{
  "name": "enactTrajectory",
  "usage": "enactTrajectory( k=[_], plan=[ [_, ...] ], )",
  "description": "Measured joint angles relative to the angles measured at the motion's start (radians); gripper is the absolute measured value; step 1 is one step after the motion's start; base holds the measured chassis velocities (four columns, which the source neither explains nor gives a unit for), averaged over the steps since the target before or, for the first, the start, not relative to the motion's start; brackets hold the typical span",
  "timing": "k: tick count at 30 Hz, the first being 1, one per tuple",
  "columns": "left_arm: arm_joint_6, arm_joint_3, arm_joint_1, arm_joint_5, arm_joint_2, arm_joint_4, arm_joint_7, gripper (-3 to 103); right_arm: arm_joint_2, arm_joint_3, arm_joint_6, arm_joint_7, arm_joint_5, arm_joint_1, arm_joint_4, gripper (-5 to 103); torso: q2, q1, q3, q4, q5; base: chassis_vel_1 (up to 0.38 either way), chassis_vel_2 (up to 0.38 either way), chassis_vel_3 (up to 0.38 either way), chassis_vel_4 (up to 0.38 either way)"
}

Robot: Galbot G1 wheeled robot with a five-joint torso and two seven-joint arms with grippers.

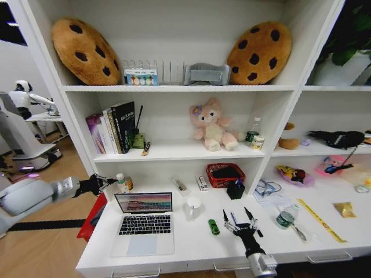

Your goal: Organize the objects on the table.

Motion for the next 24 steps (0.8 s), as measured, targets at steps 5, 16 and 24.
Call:
enactTrajectory(
  k=[5, 16, 24],
  plan=[
    [0.011, -0.003, 0.029, -0.022, 0.057, 0.014, -0.001, 0, 0.007, 0.0, 0.003, -0.001, -0.003, -0.001, -0.009, 100, 0.0, 0.0, 0.0, -0.0001, 0.0, 0.0, 0.0, 0.0, 0.0],
    [0.02, 0.0, 0.056, -0.028, 0.076, 0.046, 0.074, 0, 0.017, 0.004, 0.01, -0.002, -0.012, -0.006, -0.02, 100, 0.0, 0.0, 0.0, 0.0001, -0.0001, 0.0, 0.0, 0.0, 0.0],
    [0.038, 0.009, 0.057, -0.017, 0.055, 0.024, 0.096, 0, 0.02, 0.006, 0.01, -0.001, -0.011, -0.005, -0.02, 100, 0.0, 0.0, 0.0, -0.0001, 0.0, 0.0, 0.0, 0.0, 0.0]
  ],
)
